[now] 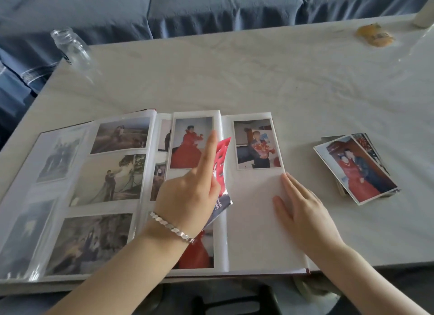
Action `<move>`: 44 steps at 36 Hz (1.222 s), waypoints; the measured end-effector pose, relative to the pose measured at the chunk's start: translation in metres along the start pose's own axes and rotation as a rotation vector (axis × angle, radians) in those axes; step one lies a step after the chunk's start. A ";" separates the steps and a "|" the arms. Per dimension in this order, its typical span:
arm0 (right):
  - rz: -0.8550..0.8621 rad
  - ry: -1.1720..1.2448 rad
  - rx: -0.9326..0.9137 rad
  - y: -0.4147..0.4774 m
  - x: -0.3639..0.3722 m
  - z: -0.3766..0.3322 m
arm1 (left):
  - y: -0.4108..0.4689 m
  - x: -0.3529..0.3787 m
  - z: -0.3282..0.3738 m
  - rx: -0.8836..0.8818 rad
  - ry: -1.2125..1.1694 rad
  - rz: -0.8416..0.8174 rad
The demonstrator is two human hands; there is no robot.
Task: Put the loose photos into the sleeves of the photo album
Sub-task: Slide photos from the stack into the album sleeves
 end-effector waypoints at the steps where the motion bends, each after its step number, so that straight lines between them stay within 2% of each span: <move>1: -0.001 -0.004 -0.001 0.000 0.000 0.000 | 0.000 0.000 0.001 0.008 0.001 0.011; 3: -0.007 -0.007 0.003 0.000 0.001 0.001 | 0.000 0.004 -0.001 -0.029 -0.060 0.013; 6: -0.013 -0.009 0.009 0.000 0.001 0.001 | -0.003 0.009 -0.010 -0.199 -0.208 -0.037; 8: -0.017 -0.006 0.012 0.000 0.001 0.001 | -0.003 0.010 -0.014 -0.303 -0.217 -0.066; 12: -0.022 0.006 0.015 -0.001 0.001 0.002 | -0.007 0.015 -0.016 -0.390 -0.245 -0.111; 18: 0.010 0.051 0.014 0.000 0.004 0.005 | -0.013 0.021 -0.025 -0.554 -0.383 -0.286; 29: 0.005 0.075 0.034 0.000 0.006 0.006 | -0.006 0.015 -0.041 -0.557 -0.351 -0.547; 44: 0.029 0.082 0.023 0.000 0.008 0.006 | -0.009 0.014 -0.036 -0.559 -0.447 -0.616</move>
Point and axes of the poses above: each hand's wrist, its own y-axis towards the middle knuckle, its own x-axis out of the palm, z = x × y, the point moved 1 cm from there along y, towards the middle knuckle, and after that the axes turned 8 degrees about -y, right-handed, at the moved point
